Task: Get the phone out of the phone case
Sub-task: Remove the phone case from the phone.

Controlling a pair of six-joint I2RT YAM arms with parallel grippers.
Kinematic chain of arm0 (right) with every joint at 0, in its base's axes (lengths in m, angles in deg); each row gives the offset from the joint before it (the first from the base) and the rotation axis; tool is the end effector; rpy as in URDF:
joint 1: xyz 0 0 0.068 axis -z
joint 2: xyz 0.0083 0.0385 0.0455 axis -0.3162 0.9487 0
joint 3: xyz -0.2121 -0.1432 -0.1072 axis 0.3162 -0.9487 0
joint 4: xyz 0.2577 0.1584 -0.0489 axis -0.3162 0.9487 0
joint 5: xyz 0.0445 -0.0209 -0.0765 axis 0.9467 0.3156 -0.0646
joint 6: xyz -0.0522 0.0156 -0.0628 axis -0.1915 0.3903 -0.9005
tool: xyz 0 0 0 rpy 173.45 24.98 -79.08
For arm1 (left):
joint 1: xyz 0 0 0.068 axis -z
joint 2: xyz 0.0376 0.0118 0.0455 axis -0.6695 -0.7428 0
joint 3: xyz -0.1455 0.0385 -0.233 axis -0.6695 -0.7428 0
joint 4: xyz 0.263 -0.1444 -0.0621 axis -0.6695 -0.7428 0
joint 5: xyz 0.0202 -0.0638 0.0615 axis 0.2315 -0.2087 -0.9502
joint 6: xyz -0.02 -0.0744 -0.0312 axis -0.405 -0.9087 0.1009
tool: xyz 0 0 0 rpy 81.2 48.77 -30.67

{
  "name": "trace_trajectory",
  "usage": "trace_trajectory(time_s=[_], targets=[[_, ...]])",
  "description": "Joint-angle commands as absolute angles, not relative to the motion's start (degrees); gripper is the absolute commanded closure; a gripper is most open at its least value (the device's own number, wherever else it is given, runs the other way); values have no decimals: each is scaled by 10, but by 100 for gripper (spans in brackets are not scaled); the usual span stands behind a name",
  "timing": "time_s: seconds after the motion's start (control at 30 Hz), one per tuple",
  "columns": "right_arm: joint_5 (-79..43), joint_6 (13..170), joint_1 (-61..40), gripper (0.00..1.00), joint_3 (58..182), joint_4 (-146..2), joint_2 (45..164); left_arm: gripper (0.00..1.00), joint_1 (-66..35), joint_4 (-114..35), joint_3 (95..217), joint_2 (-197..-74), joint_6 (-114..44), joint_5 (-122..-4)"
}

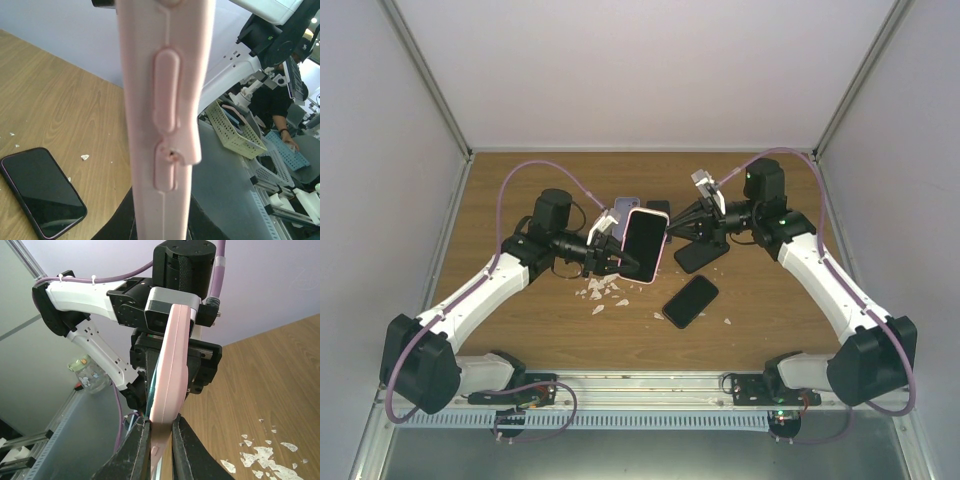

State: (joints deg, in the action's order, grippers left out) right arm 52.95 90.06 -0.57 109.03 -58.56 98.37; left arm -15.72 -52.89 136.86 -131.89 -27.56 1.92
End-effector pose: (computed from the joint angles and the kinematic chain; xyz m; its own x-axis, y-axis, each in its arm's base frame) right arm 0.2879 0.1744 0.3427 -0.4738 -0.1437 -0.8688 -0.8683 -0.0885 0.4881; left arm 0.2515 -0.2017 0.2848 -0.5035 0.2267 -0.8337 0.8413 -0.0913 -0.5329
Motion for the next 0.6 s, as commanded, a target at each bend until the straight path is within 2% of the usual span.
trace_trajectory(time_s=[0.0,0.57], targets=[[447,891,-7,100,1081,-602,992,100,-133,-435,1403,-1305,-269,125],[477,938,-3,100,1106,-633,1029,100,-92,-613,1462,-1313,-77,126]])
